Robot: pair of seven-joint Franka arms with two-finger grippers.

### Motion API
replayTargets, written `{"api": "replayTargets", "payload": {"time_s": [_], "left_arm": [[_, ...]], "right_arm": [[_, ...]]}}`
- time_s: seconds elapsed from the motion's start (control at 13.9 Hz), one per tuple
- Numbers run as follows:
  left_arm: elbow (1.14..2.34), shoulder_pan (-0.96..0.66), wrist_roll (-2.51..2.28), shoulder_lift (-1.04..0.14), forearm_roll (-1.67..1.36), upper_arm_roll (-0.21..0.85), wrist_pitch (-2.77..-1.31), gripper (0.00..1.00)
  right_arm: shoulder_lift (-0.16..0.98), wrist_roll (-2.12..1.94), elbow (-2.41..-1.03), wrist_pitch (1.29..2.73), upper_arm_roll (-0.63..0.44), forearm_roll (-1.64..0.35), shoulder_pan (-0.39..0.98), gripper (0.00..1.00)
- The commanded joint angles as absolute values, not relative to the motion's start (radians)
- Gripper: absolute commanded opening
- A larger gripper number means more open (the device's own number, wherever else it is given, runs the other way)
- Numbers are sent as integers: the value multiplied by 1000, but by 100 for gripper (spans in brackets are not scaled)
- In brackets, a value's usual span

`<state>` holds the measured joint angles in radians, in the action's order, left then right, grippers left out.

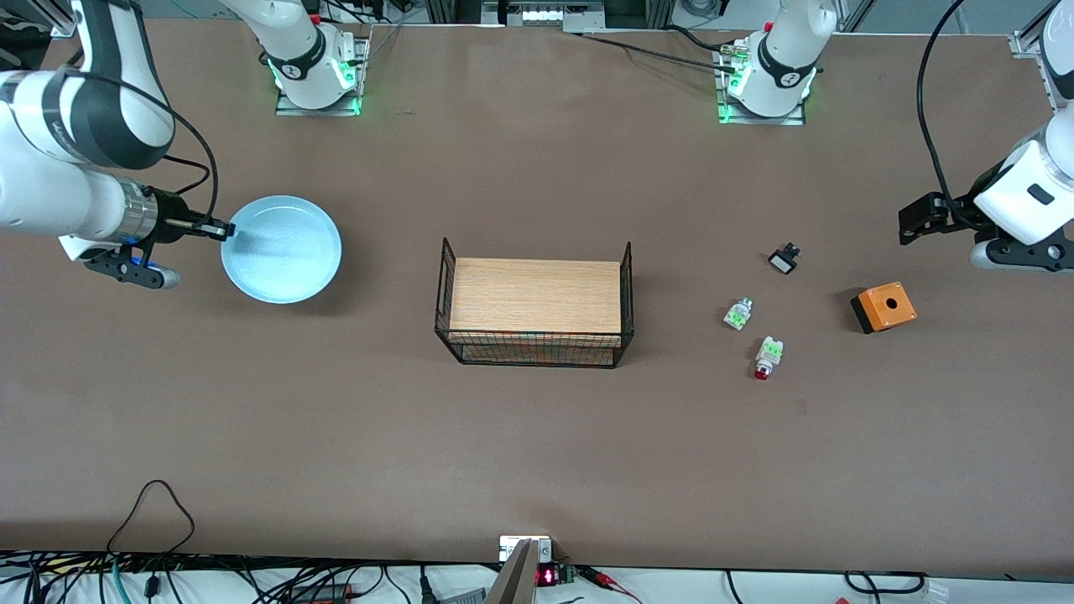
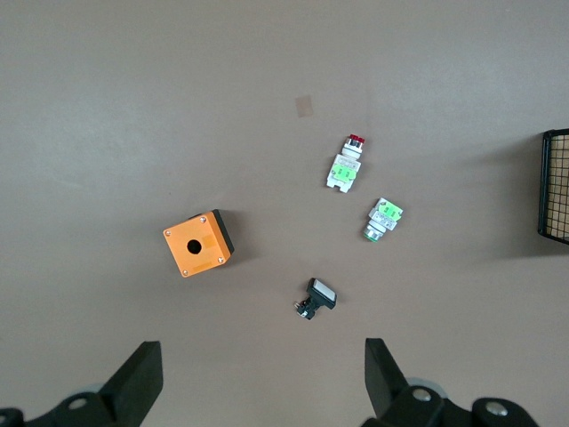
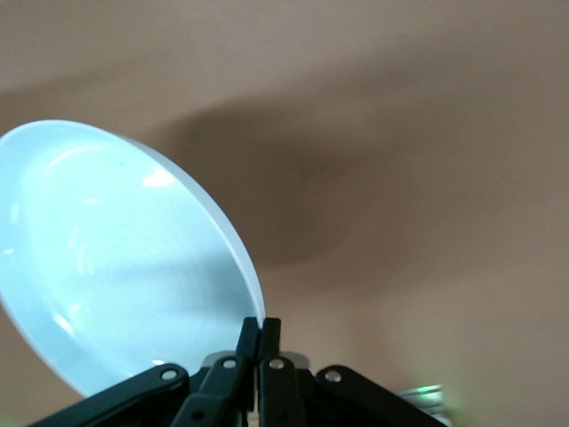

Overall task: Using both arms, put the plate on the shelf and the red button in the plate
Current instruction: 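Lift the plate with the right gripper and carry it onto the wooden block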

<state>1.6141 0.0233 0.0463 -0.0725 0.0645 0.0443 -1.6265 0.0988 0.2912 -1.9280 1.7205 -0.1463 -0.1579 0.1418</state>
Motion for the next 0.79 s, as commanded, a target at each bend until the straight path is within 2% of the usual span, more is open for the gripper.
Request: {"api": "replayTargets", "payload": {"time_s": [0.0, 0.29, 0.5, 0.72], "left_arm": [[1575, 26, 51, -91, 60, 49, -1597, 100], [1575, 26, 49, -89, 60, 49, -1597, 100], [1575, 25, 49, -91, 60, 49, -1597, 100], [1575, 25, 51, -91, 60, 49, -1568, 100]], "right_arm": [[71, 449, -1881, 1668, -149, -236, 192, 0], [35, 777, -1804, 1643, -147, -268, 331, 0], [44, 1004, -1695, 1629, -75, -325, 354, 0], [84, 1223, -1649, 1654, 10, -359, 360, 0]]}}
